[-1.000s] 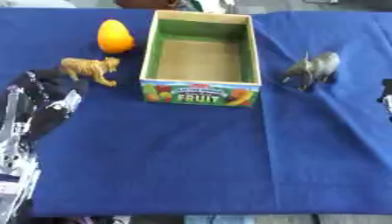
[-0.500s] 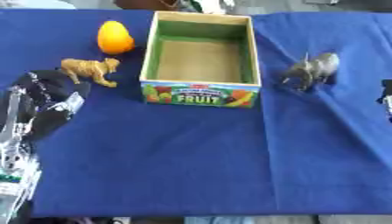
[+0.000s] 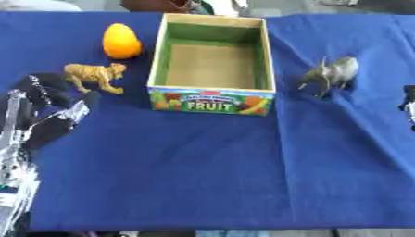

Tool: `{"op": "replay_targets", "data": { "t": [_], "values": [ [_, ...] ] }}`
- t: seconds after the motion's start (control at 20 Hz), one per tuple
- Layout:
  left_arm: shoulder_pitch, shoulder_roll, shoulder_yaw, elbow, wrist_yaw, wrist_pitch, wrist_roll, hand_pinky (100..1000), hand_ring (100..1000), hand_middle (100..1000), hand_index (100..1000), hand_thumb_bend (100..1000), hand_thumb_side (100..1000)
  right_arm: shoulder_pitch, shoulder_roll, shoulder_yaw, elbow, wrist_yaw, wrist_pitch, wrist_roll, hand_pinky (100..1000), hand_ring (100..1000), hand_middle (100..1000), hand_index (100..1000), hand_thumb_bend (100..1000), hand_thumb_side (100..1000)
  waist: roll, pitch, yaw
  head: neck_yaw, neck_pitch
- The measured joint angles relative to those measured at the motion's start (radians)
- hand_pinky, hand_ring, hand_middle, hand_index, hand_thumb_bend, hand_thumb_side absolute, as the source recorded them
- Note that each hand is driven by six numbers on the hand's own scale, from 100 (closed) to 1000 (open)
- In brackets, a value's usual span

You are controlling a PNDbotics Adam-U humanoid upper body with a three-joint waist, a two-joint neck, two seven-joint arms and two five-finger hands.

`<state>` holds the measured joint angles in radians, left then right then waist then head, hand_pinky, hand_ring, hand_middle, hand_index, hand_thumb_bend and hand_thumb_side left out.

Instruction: Pick up objects on the table and place them in the box.

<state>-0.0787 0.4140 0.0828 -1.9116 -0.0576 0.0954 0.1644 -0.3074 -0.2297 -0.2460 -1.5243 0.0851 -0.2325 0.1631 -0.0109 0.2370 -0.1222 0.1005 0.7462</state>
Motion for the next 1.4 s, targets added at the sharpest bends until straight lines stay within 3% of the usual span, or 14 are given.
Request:
{"op": "replay_targets", "data": {
  "t": [0.45, 0.8, 1.05, 1.4],
  "values": [
    [-0.010, 0.293, -0.017, -0.018, -0.054, 0.009, -0.056, 577, 530, 539, 687, 708, 248, 0.005, 0.000, 0.000, 0.000, 0.000, 0.001, 0.000, 590, 793, 603, 810, 100, 261, 0.010, -0.003, -0.006, -0.002, 0.000],
    [-0.094, 0.480, -0.062, 0.037, -0.123, 0.007, -0.145, 607, 550, 554, 703, 702, 267, 0.008, 0.000, 0.000, 0.000, 0.000, 0.002, 0.002, 590, 794, 603, 810, 100, 260, 0.010, -0.008, -0.014, -0.001, -0.001],
    [-0.175, 0.540, -0.109, 0.139, -0.178, -0.010, -0.232, 619, 560, 560, 710, 703, 269, 0.008, 0.000, 0.001, 0.000, 0.001, 0.002, 0.004, 590, 794, 603, 810, 100, 261, 0.010, -0.009, -0.021, 0.000, -0.001],
    [-0.274, 0.539, -0.162, 0.320, -0.257, -0.032, -0.304, 630, 575, 569, 717, 706, 274, 0.009, 0.000, 0.002, 0.001, 0.001, 0.000, 0.009, 590, 794, 603, 811, 100, 263, 0.013, -0.009, -0.028, 0.000, -0.005]
  ]
}}
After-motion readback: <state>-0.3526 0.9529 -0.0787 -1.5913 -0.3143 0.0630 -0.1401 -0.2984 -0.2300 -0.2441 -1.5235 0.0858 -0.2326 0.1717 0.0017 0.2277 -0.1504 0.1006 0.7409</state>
